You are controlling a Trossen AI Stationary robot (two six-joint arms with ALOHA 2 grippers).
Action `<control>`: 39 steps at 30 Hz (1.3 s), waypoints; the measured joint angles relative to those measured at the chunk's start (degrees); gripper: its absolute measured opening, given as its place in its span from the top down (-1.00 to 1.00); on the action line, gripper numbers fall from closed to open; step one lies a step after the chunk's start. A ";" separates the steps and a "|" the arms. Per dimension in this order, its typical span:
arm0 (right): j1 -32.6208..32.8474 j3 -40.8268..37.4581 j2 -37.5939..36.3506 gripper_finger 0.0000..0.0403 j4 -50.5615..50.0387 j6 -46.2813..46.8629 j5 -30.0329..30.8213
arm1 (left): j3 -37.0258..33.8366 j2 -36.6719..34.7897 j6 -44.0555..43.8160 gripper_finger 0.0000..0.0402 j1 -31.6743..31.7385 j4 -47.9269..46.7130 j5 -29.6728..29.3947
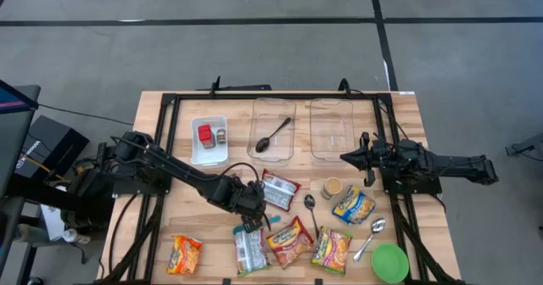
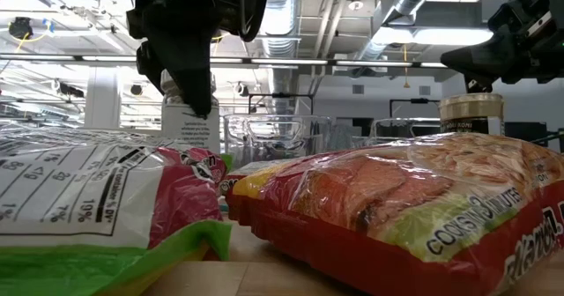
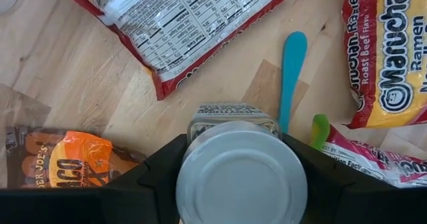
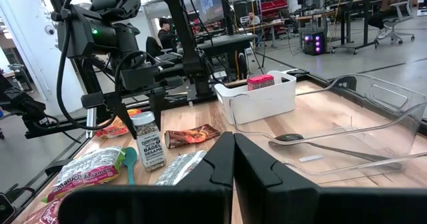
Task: Pick & Place Food Item
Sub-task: Put the white seasoning bottle into the white bin
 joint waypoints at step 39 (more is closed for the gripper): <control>-0.02 0.01 -0.02 1.00 0.02 0.01 0.00 | 0.02 -26.71 -1.54 0.03 0.48 -5.36 -17.28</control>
